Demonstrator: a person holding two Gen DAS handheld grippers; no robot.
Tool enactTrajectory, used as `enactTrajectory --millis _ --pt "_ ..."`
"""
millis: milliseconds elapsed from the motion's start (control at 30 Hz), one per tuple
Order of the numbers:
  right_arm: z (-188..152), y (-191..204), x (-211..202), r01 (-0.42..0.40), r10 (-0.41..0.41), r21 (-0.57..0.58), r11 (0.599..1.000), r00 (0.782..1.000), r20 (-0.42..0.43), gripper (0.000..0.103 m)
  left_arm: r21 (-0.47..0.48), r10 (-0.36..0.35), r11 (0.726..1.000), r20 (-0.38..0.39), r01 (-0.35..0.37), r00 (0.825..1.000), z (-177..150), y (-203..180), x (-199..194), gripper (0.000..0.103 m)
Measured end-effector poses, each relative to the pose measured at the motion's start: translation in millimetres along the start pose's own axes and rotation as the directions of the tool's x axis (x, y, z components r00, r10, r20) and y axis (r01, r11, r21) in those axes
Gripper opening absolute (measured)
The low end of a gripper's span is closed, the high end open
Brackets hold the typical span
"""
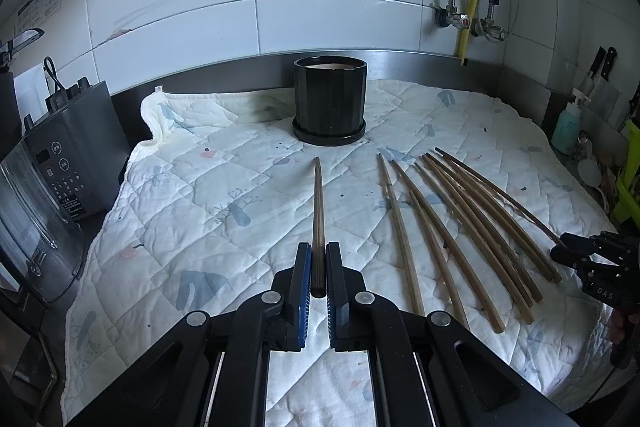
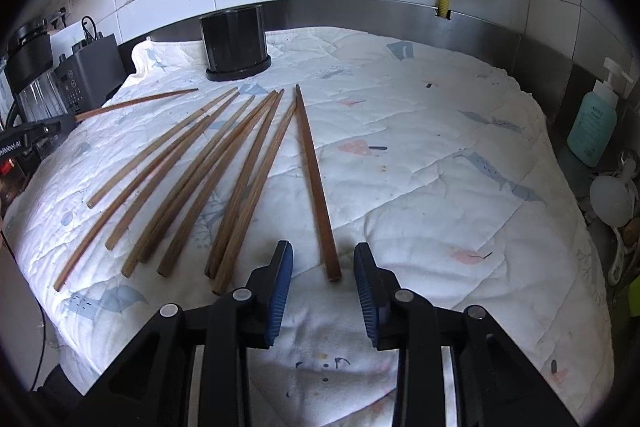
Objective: Organize utensils
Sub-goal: 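Close the right gripper on the chopstick's end and lift it, then carry the chopstick in the right gripper over the black holder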
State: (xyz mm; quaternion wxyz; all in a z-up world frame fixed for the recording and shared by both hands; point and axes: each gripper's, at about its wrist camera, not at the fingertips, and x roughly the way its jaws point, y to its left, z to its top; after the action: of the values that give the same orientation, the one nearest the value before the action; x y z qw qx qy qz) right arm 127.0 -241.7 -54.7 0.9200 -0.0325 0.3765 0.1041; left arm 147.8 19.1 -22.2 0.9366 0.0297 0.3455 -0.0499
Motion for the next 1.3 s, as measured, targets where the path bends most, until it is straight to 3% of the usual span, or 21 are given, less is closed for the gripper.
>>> enactTrajectory --millis 100,433,633,967,1300 --pt "-1 1 0 0.004 -0.004 -0.002 1.000 1.000 0.018 0.034 0.002 0.000 1.000 -0.002 0.000 1.000 0 -1 2 0.006" --pt "-2 13 0 0.073 -0.070 -0.070 0.995 0.997 0.044 0.010 0.004 0.003 1.000 0.009 -0.003 1.000 4 -3 0 0.006" --pt "6 12 -14 0.093 -0.090 -0.036 0.995 0.993 0.080 0.009 0.011 0.003 1.000 0.036 -0.004 0.999 12 1 -10 0.006" --pt "56 19 -55 0.096 -0.084 -0.052 0.994 0.977 0.195 0.009 0.017 -0.030 0.999 0.065 0.029 0.997 34 8 -26 0.006" --pt "106 23 -62 0.094 -0.065 -0.133 0.987 0.976 0.206 0.009 0.017 -0.031 0.999 0.090 0.029 0.995 65 28 -34 0.006"
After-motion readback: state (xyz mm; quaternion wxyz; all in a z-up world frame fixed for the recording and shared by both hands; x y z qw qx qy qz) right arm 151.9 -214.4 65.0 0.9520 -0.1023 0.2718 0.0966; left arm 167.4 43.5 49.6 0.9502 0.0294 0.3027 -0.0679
